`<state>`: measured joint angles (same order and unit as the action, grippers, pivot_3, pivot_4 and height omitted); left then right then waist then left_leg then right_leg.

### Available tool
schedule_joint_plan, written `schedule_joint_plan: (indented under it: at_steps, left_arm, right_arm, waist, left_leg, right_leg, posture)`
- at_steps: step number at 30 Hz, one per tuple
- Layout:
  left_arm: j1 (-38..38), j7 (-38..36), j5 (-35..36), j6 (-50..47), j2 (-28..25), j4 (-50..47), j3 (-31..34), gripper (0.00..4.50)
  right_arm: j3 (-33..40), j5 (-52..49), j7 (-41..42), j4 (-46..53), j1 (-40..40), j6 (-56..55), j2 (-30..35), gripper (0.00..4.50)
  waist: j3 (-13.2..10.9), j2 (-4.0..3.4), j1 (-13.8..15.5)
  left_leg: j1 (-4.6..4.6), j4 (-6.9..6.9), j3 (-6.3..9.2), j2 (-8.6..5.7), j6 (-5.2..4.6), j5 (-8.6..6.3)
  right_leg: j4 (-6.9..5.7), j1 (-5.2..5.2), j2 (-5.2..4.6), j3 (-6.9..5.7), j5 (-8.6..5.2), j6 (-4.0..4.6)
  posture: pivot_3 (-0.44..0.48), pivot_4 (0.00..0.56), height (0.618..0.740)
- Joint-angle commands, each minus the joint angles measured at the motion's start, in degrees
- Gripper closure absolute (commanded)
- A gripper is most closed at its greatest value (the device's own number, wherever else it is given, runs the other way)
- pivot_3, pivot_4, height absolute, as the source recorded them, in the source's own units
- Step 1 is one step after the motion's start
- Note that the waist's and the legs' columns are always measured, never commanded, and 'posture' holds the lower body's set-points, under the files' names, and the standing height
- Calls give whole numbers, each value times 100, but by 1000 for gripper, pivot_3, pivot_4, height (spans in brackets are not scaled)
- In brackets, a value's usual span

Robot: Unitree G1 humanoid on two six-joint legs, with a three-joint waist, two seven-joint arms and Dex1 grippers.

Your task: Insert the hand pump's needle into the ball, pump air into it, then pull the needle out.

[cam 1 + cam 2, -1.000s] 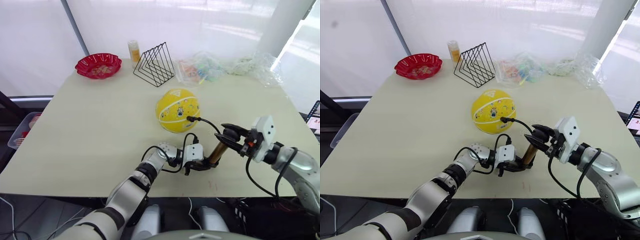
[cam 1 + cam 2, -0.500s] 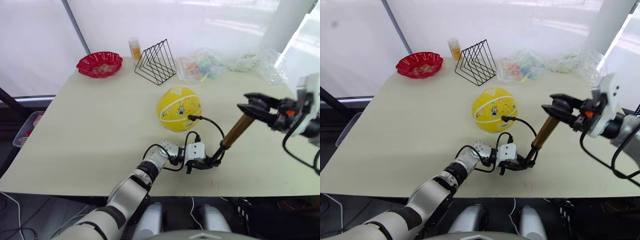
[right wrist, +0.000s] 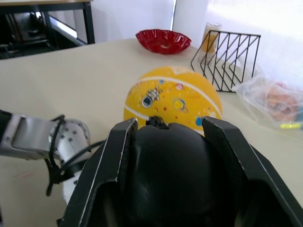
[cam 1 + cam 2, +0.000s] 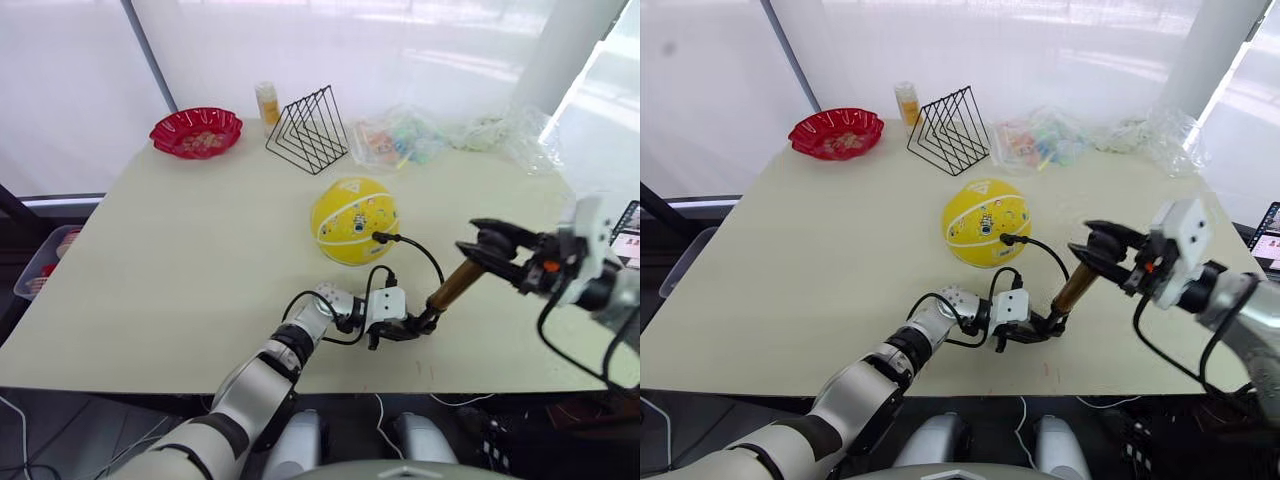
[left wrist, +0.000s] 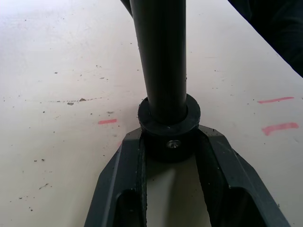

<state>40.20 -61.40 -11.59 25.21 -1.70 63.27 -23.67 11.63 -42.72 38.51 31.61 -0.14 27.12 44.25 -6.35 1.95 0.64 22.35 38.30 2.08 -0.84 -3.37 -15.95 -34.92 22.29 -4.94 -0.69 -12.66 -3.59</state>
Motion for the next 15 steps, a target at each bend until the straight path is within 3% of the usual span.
schedule_joint_plan:
  at_steps: [1,6,10,15]
  left_arm:
    - [-382,-316,-566,-254,-263,566,-467,3499]
    - [-383,-317,-573,-258,-272,558,-472,3499]
    - [-392,-335,-587,-244,-284,555,-487,3499]
    - [-383,-351,-597,-232,-287,552,-500,3499]
  right_arm:
    - [-833,996,-34,-826,380,-343,-353,2846]
    - [-935,1444,135,-1138,553,-888,-472,2846]
    - [-87,745,155,-709,146,-605,-270,2846]
    - [1073,-502,130,-352,-646,92,377,2846]
  waist:
    - [0,-2,2]
    - [4,-2,7]
    - [-6,-14,12]
    - [-69,-84,22]
  left_leg:
    - [-22,-6,0,2,0,0]
    - [-45,-19,3,4,1,-1]
    - [-49,-19,3,4,2,-1]
    - [-35,-7,-2,-1,2,-1]
  right_leg:
    - [0,-18,2,-1,-5,8]
    - [1,-40,6,-8,-11,16]
    - [2,-44,6,-9,-11,15]
    - [2,-43,2,-5,-10,15]
  posture:
    - [0,150,737]
    - [0,150,737]
    - [0,150,737]
    - [0,150,737]
